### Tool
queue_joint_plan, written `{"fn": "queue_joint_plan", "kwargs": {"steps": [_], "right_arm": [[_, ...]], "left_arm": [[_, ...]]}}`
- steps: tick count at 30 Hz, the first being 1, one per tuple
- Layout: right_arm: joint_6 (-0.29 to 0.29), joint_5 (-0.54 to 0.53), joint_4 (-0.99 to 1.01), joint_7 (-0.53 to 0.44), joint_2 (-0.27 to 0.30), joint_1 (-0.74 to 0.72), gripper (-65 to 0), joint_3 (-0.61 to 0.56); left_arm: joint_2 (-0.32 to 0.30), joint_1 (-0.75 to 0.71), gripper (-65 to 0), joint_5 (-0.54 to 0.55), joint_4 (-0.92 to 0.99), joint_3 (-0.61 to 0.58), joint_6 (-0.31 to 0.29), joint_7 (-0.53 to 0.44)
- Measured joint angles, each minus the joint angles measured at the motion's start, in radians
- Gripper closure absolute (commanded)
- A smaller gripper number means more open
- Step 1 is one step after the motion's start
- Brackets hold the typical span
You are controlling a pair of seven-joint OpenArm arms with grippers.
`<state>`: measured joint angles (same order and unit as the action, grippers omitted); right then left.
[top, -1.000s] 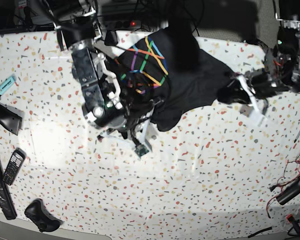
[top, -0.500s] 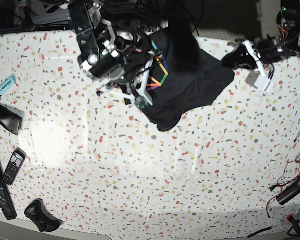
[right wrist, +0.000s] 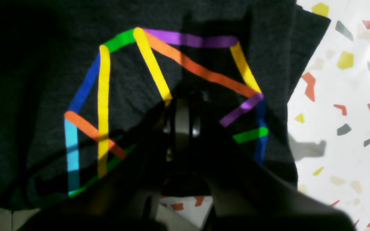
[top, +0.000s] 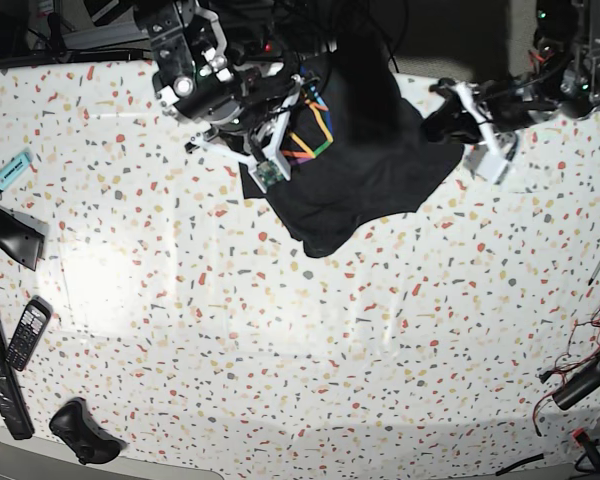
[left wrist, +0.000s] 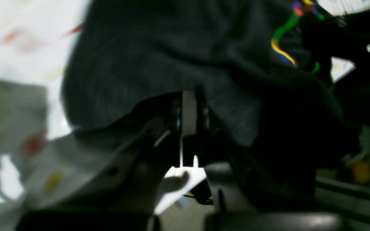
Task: Fold the T-shirt properly
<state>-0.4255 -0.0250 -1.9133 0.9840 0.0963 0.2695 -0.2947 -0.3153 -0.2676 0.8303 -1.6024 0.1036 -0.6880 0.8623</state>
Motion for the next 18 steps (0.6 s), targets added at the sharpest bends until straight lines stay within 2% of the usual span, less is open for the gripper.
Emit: {"fn": "queue_joint_plan", "kwargs": {"steps": [5, 11, 13, 15, 18], "right_arm": [[0.007, 0.0, 0.0, -0.032, 0.0, 0.0, 0.0, 0.002], [0.028, -0.03, 0.0, -0.063, 0.0, -0.001, 0.0, 0.003], [0.03, -0.03, 0.0, -0.104, -0.002, 0.001, 0.0, 0.003], [0.055, -0.03, 0.0, -0.147, -0.003, -0.003, 0.0, 0.002], [0.071, -0.054, 0.018, -0.147, -0.003, -0.047, 0.0, 0.0]], "left_arm": [[-0.002, 0.098, 0.0, -0.075, 0.079, -0.068, 0.0, -0.053], [-0.001, 0.231, 0.0, -0.078, 0.254, -0.092, -0.007, -0.106], [-0.001, 0.286, 0.0, -0.079, 0.313, -0.091, -0.006, -0.106], [-0.001, 0.342, 0.0, -0.082, 0.363, -0.091, -0.003, -0.108], [-0.001, 0.409, 0.0, -0.083, 0.419, -0.091, -0.003, -0.112]]}}
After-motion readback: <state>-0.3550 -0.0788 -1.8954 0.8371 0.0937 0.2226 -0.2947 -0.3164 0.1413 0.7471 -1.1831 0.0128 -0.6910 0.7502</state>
